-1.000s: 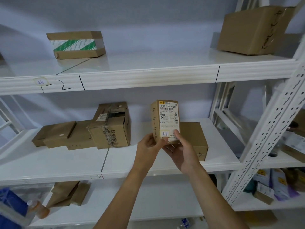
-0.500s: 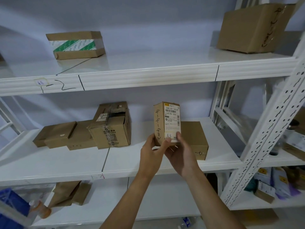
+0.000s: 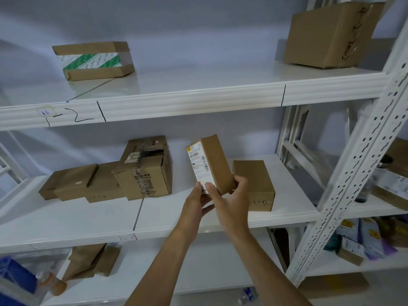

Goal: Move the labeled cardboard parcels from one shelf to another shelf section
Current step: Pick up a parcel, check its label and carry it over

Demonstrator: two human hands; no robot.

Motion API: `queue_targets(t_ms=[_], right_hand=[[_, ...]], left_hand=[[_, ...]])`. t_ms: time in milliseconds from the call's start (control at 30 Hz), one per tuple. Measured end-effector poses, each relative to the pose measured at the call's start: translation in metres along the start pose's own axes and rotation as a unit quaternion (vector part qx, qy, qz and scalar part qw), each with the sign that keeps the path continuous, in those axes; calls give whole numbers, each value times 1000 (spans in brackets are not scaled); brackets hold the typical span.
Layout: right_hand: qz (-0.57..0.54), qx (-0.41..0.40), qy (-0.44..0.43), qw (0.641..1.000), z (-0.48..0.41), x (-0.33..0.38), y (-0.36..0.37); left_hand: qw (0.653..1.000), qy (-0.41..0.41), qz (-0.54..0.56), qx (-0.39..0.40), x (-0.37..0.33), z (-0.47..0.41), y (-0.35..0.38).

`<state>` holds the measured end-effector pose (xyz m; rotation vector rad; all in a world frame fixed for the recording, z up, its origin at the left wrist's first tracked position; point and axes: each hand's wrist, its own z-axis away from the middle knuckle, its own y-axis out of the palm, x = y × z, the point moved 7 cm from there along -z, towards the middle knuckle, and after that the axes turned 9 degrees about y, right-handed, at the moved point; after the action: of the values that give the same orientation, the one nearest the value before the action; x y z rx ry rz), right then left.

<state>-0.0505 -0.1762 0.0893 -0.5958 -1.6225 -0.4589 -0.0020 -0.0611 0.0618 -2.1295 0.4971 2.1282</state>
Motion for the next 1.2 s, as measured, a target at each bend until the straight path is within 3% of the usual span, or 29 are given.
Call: queue_targets(t_ms=[133,333,500,933,1200], right_hand=[[23,-24,-11,999,5,-1,-2],[-141,61,132,979,-5,-21,-2],[-214,90,187,955,-12,-29,-2],[-228,147,206,940,-15,-23,-7],[-230,169,160,945,1,5,-19]], left_hand=[[1000,-5,0,2,4,1,0],[999,42,-21,-9,-9,1,-4],[996,75,-38,-8,-20,3,-3],[993,115,-36,-21,-35,11,-8],[987,157,-25,-13,-54,37,-3]])
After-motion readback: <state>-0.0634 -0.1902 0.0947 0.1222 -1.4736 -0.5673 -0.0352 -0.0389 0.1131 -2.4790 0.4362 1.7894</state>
